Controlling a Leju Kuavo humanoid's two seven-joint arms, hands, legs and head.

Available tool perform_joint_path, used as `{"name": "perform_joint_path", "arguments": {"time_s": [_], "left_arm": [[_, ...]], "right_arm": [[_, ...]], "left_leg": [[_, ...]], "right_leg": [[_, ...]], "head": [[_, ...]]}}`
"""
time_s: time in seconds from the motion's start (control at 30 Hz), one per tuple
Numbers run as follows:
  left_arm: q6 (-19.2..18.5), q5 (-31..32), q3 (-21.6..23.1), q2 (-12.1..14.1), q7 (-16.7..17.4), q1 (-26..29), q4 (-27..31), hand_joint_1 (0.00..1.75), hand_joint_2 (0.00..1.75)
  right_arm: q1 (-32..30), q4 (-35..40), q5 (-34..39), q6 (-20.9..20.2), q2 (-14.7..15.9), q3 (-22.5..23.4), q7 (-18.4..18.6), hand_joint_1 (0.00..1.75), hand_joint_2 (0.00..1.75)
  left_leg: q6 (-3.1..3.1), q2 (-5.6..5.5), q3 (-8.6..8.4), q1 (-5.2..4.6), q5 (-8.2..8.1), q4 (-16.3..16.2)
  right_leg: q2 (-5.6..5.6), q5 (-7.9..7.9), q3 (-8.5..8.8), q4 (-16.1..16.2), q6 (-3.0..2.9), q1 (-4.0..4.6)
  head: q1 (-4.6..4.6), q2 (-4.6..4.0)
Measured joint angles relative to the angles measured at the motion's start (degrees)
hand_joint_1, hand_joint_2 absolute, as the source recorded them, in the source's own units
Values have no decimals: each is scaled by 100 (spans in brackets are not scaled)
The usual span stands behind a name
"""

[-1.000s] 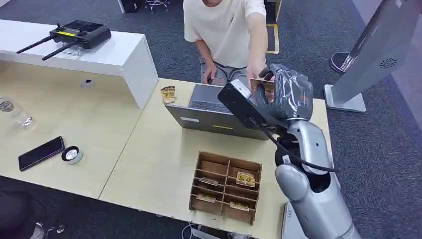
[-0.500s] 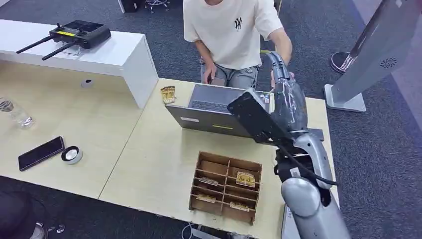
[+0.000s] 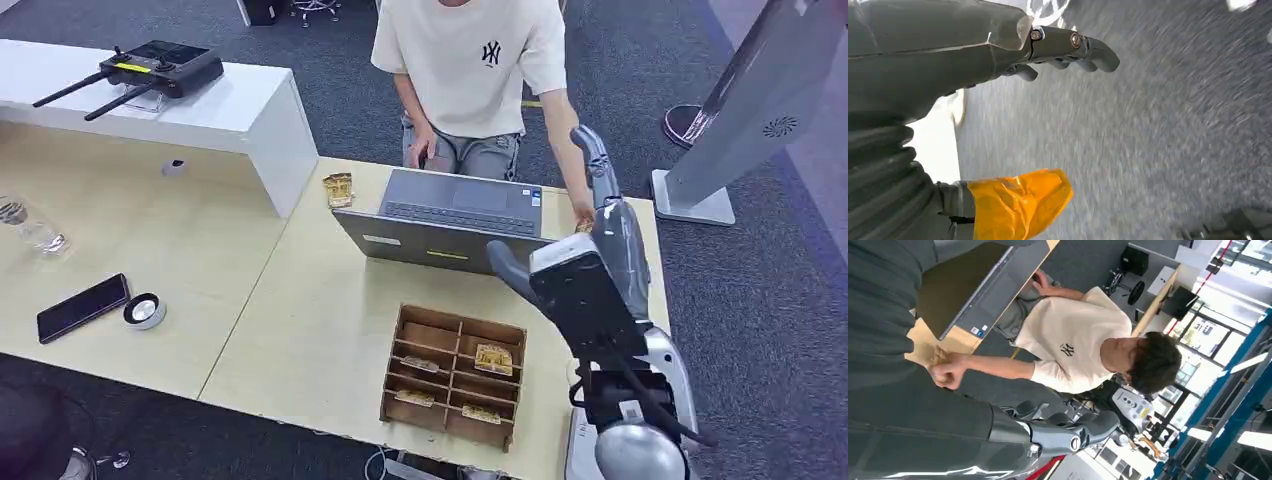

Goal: Pass the card to the sensor for recognition and then transmit it.

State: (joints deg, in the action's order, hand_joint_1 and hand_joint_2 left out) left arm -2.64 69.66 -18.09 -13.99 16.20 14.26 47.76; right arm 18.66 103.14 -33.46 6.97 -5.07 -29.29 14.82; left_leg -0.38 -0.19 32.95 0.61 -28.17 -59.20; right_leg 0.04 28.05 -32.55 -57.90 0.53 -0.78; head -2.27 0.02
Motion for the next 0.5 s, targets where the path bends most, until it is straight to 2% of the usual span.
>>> {"name": "perform_joint_path", "arguments": {"time_s": [0.13, 0.23, 0.47, 0.5], "left_arm": [[-160, -79, -647, -262, -70, 44, 116, 0, 175], [-219, -364, -995, -330, -88, 82, 158, 0, 175], [-261, -1109, -1225, -387, -59, 141, 186, 0, 175], [-265, -1190, -1240, -391, -59, 146, 186, 0, 175]], "right_arm": [[-206, 158, 96, 79, 132, 2, -85, 0, 175], [-387, 302, 196, 133, 227, 11, -168, 0, 175], [-823, 576, 660, 171, 488, 42, -315, 0, 175], [-892, 608, 737, 171, 525, 44, -343, 0, 0]], "left_leg": [[2, 0, 0, 1, -2, 0], [0, 1, -2, 0, -3, 0], [0, 0, -1, 1, -3, 0], [0, 0, -1, 1, -3, 0]], "right_leg": [[0, 0, 0, 1, 0, 0], [1, 0, -1, 1, 0, 0], [0, 1, -1, 1, 0, 1], [0, 1, 0, 1, 0, 1]], "head": [[2, 0], [-2, 0], [0, 0], [0, 0]]}}
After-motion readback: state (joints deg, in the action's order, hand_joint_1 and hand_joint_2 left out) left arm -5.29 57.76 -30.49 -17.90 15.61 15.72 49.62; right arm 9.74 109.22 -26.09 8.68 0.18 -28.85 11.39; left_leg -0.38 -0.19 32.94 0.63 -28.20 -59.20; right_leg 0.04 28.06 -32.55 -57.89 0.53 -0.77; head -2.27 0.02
